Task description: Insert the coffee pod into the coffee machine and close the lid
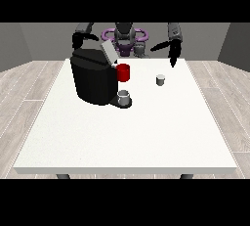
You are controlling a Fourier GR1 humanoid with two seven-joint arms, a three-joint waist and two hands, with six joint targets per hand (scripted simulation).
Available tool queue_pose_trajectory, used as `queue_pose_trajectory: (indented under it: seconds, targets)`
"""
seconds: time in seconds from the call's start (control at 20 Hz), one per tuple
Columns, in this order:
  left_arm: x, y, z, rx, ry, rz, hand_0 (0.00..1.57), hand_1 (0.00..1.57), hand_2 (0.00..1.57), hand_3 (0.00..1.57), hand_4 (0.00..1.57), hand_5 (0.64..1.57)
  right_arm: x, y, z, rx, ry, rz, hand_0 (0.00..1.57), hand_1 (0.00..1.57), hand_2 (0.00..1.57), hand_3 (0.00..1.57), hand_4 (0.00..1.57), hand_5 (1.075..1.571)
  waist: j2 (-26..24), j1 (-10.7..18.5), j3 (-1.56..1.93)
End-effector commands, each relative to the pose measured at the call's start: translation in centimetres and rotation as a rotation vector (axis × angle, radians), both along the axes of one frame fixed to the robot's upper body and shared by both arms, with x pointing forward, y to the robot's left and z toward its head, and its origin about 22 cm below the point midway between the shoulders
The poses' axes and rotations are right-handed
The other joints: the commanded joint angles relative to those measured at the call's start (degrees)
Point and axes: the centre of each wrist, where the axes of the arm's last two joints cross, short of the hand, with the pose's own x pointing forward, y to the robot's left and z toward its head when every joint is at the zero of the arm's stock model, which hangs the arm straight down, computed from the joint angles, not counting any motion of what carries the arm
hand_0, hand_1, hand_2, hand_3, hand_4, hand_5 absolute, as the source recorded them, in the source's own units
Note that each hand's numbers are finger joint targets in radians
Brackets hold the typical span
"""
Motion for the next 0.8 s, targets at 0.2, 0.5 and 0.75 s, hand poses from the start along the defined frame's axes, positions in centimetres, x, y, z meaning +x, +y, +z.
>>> queue_pose_trajectory:
  seconds: [0.2, 0.5, 0.75]
  targets:
    - [2.8, 2.1, -0.8, 0.236, 0.001, 0.044, 0.00, 0.00, 0.00, 0.00, 0.00, 1.571, 1.3, 1.7, 1.2, 0.001, -0.119, 0.056, 0.00, 0.00, 0.00, 0.00, 0.29, 1.571, 6.32, -2.72, 0.01]
    - [5.9, 4.5, 1.4, 0.304, 0.017, 0.037, 0.00, 0.00, 0.00, 0.00, 0.00, 1.571, 3.2, 1.7, 3.3, -0.026, -0.145, 0.022, 0.00, 0.00, 0.00, 0.00, 0.41, 1.571, 11.55, -3.76, -0.01]
    - [6.5, 6.0, 0.3, 0.361, 0.122, 0.067, 0.00, 0.00, 0.00, 0.00, 0.00, 1.571, 2.5, 2.0, 2.9, -0.046, -0.076, 0.040, 0.00, 0.00, 0.00, 0.00, 0.48, 1.571, 10.86, -5.03, -0.03]
